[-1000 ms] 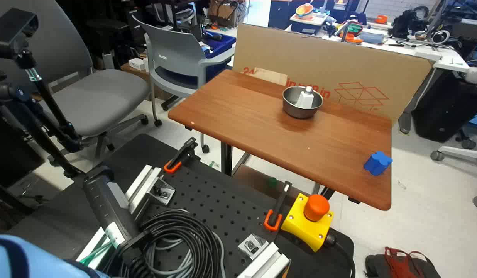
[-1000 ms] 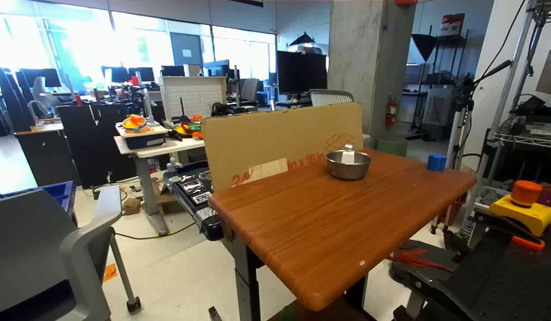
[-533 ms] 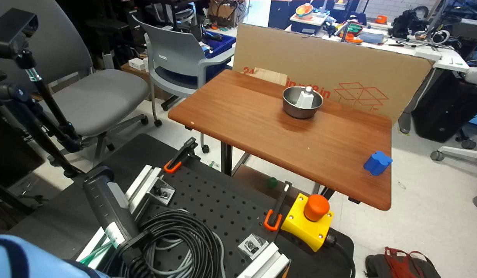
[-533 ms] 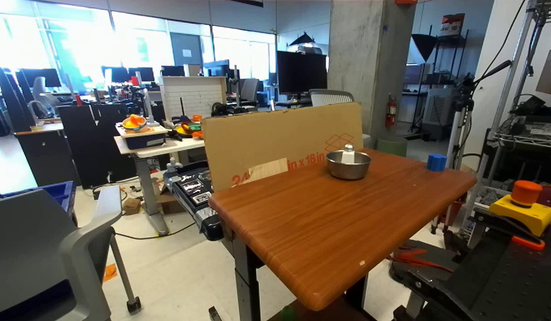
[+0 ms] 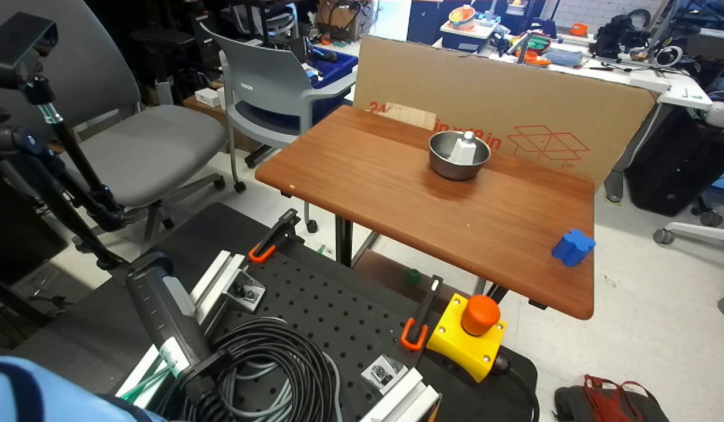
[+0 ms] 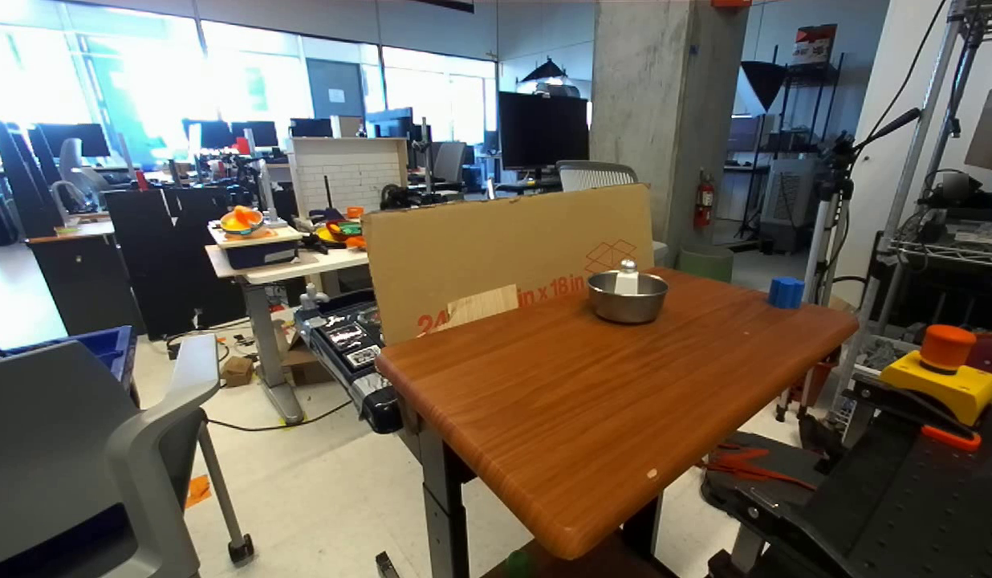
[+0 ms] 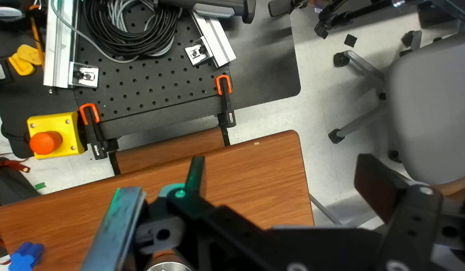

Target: Put the salt shaker on the table

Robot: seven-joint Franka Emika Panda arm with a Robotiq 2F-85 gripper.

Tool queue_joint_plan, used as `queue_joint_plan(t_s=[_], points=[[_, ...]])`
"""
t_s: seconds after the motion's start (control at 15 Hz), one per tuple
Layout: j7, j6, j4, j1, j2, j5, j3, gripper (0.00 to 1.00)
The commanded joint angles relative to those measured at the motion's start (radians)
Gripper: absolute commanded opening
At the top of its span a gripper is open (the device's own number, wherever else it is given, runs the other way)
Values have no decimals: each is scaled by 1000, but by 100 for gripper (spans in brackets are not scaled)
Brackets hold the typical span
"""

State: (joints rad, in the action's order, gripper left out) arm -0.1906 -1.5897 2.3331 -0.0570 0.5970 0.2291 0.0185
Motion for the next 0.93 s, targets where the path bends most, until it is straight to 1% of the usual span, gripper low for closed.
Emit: queue_joint_plan(t_s=[0.0,0.2,0.47,0.67,0.87], points=[[27,-36,-3,31,-33,-18,16,100],[51,-91,-45,58,-129,-44,-9,100],[79,-237,-107,99,-315,-103,-33,100],[41,-349,-180,118,-472,-149,-37,100],[18,-452,-252,121,-620,-178,-47,100]])
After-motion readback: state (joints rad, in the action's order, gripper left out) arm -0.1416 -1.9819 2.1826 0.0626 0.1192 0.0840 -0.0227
